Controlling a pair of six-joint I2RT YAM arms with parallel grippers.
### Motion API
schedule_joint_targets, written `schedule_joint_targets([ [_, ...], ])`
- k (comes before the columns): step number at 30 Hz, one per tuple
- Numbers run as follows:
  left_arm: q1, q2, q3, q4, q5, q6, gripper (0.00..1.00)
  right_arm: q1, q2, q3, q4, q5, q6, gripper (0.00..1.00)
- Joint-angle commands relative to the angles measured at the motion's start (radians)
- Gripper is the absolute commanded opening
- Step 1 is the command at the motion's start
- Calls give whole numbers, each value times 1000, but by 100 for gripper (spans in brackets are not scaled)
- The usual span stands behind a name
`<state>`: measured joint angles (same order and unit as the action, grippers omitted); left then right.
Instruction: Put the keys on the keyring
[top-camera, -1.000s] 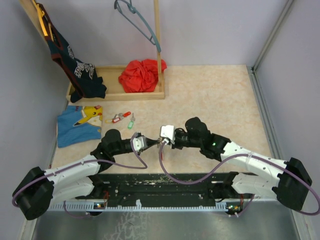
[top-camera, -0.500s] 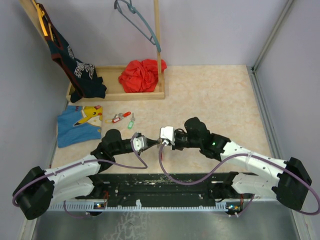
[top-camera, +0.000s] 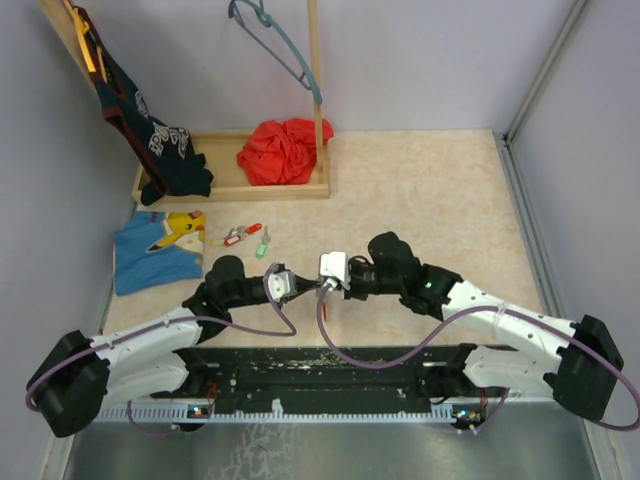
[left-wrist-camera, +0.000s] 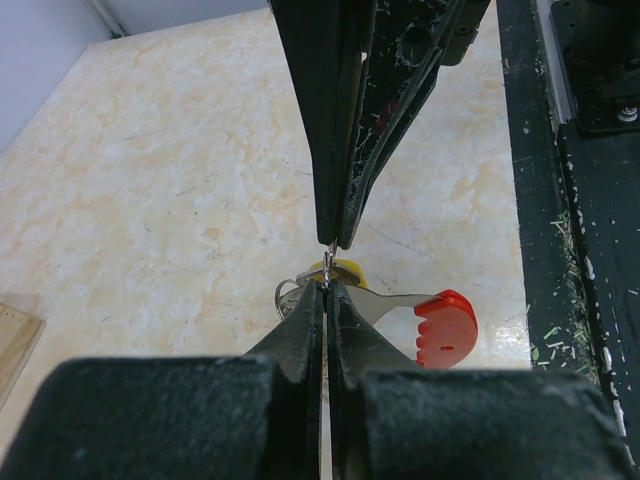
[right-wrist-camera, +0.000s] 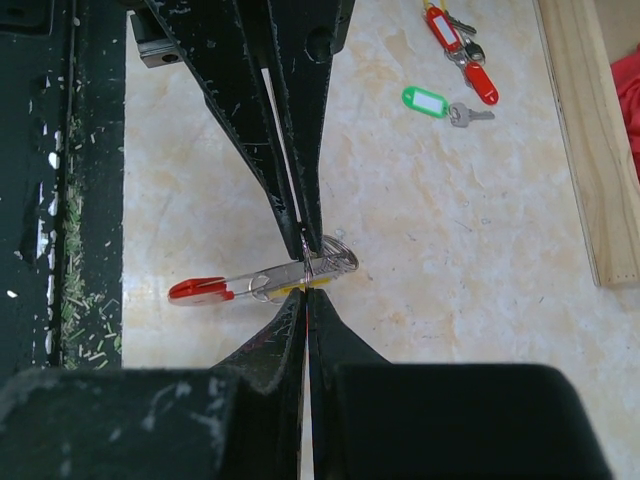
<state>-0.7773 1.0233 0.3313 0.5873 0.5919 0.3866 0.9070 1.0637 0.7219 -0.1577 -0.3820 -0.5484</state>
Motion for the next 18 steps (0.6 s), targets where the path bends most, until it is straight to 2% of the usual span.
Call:
schedule_joint_targets([
  [1,-5,12,38,-23,18,14,0,7,0,80,36,-34,-4,0],
  [18,-5,26,73,-86,9,25,0,16,26,130,-21,-34,-14,0],
])
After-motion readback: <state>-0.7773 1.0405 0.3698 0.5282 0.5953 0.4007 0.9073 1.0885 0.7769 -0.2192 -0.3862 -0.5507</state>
